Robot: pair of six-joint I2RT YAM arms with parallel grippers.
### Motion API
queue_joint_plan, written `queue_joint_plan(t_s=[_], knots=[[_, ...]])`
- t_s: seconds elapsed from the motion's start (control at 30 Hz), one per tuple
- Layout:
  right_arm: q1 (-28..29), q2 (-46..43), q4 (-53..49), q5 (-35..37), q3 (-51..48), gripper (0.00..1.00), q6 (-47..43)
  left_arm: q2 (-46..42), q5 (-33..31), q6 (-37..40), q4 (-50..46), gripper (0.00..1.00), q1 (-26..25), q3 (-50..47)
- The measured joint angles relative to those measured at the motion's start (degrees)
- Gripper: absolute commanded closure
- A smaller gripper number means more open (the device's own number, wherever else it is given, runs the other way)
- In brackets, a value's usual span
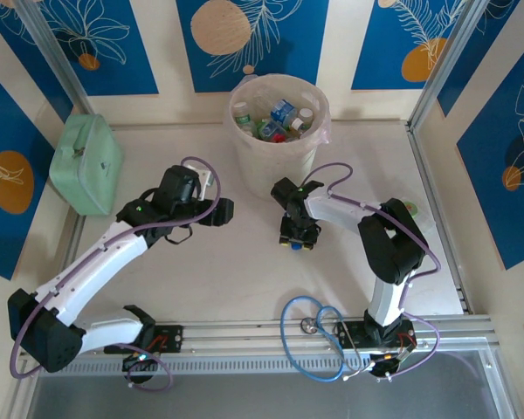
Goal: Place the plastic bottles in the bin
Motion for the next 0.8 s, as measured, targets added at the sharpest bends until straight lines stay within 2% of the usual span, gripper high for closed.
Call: queue_joint_plan(t_s=[0.23,0.47,0.63,0.8], knots=[[0.00,-0.02,-0.15,-0.17,0.00,0.74,0.37,0.00,0.00,0.00,0.02,0.17,0.02,0.02],[0.22,-3.19,0.02,-0.13,-1.46,0.79,0.94,0.00,-0.04,0.00,-0.15,0.18,0.02,0.02],[0.94,-11.93,-0.57,0.39,-5.20,0.81,1.38,-0.02,-0.07,0.02,-0.15,0.18,0.17,0.02],[1.09,-27.80,-3.87,1.25,-7.69,0.81,1.36,-0.07,-0.57,0.04,-0.17,0.18,0.24,0.02]])
